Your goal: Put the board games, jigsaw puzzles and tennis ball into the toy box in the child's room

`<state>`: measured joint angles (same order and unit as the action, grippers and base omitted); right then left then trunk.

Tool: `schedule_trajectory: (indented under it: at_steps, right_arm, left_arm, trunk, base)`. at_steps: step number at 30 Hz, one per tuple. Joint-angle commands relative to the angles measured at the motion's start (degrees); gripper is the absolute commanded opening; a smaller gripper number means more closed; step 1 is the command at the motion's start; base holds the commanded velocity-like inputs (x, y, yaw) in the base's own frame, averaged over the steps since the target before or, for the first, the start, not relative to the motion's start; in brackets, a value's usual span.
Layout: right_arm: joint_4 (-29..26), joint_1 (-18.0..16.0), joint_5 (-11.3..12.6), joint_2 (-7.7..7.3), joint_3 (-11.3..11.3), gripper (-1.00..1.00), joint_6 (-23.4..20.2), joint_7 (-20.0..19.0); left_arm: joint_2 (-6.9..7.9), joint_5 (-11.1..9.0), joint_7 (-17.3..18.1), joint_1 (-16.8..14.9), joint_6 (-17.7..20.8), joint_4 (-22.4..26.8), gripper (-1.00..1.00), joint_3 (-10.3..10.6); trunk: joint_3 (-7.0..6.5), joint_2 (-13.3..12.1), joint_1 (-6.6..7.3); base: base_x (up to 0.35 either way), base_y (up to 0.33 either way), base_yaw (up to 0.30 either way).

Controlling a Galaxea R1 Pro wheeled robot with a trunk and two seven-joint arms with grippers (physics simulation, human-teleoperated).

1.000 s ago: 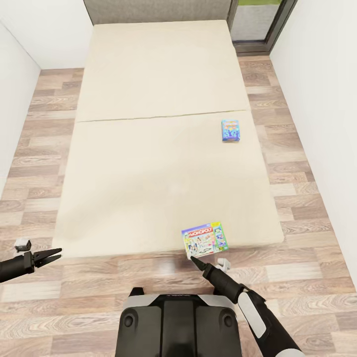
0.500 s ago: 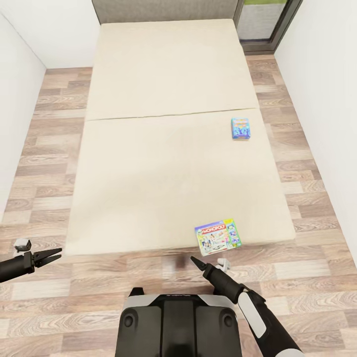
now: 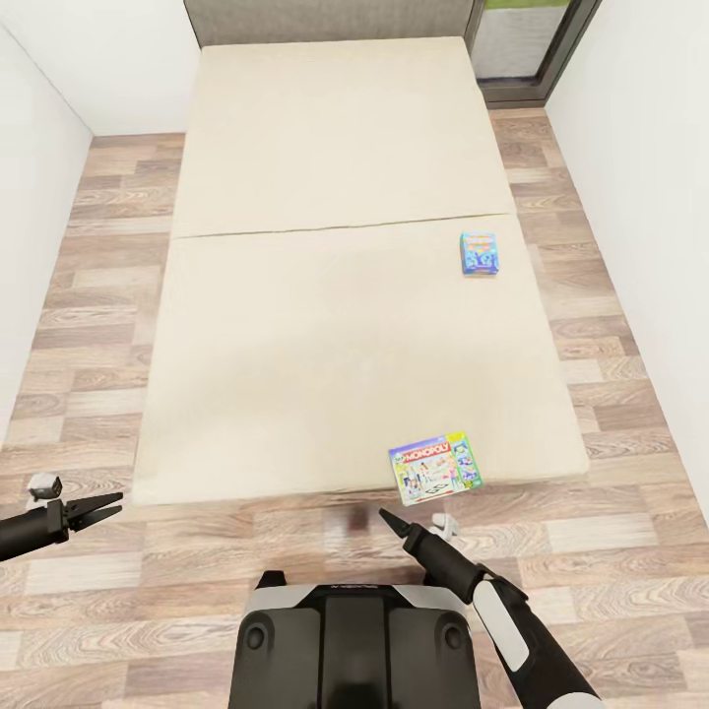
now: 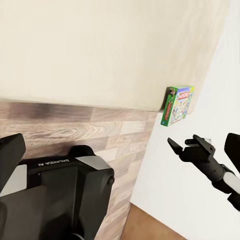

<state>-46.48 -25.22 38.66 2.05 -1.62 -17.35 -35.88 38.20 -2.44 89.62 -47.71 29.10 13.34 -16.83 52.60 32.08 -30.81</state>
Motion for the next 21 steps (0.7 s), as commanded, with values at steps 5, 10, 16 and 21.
schedule_trajectory:
  at_steps: [5,10,16,21]
  right_arm:
    - [1.2,0.0,0.6,0.01,0.9,1.00,-0.5,-0.1]
    - [3.8,-0.1,0.6,-0.09,2.2,1.00,-0.3,-0.3]
    - [5.5,-0.1,0.6,-0.28,3.4,1.00,0.2,-0.5]
    - [6.0,-0.2,0.7,-0.35,3.9,1.00,0.3,-0.5]
  left_arm:
    - [0.03,-0.3,0.3,0.0,0.6,0.0,1.00,0.2]
    - [0.03,-0.3,0.4,0.0,0.6,0.0,1.00,0.2]
    - [0.15,-0.3,0.4,0.0,0.6,0.1,1.00,0.3]
    - [0.51,-0.4,0.4,0.0,1.2,0.1,1.00,0.2]
  trunk:
    - [0.04,0.1,-0.02]
    - [0.94,2.1,-1.12]
    - [2.02,4.5,-2.44]
    - [2.91,6.5,-3.54]
  base:
    - [-0.002,0.002,0.000]
    - [0.000,0.000,0.000]
    - [0.000,0.000,0.000]
    - [0.000,0.000,0.000]
